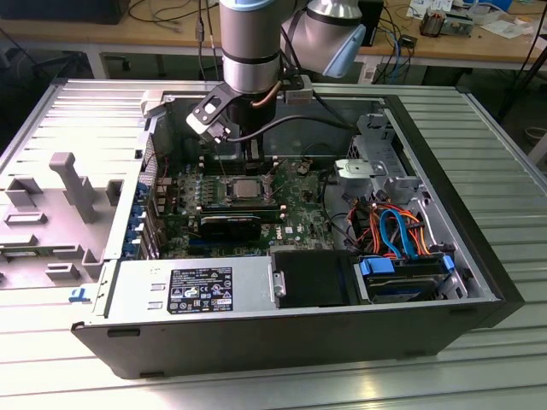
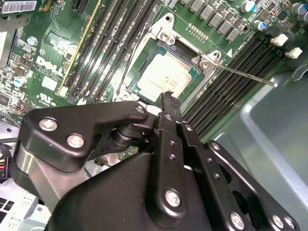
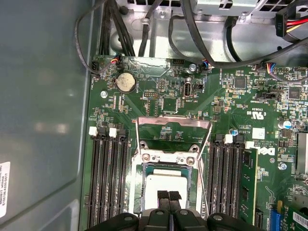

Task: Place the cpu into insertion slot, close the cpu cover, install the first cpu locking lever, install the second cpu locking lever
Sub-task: 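Place the cpu into insertion slot, then close the cpu cover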

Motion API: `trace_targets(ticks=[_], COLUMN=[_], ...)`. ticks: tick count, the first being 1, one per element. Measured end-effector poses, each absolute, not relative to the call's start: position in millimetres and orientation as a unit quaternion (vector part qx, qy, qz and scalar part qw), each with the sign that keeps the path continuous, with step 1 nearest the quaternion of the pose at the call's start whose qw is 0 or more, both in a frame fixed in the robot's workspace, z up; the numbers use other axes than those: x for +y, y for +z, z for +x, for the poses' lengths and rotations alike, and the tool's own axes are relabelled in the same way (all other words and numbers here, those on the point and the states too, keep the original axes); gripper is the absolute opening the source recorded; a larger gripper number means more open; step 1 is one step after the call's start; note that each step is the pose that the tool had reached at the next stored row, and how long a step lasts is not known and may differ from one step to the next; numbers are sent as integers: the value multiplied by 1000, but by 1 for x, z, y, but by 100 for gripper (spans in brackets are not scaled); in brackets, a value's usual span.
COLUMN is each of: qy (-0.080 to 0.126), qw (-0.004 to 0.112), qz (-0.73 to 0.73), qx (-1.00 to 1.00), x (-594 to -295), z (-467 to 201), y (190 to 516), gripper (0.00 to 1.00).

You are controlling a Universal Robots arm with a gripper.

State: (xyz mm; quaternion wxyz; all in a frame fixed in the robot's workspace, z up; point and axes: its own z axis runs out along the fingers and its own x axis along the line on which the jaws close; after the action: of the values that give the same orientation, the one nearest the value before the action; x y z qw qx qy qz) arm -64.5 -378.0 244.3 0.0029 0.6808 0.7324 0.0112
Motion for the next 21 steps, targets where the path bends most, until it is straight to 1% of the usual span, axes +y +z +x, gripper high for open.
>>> trace_targets(ticks=[16, 19, 21], qy=[13, 16, 22], qw=[2, -1, -7], qz=[681, 681, 681], qx=[732, 732, 732], x=[-378, -380, -380], z=[-61, -60, -60], y=[244, 246, 251], gripper=[11, 11, 11])
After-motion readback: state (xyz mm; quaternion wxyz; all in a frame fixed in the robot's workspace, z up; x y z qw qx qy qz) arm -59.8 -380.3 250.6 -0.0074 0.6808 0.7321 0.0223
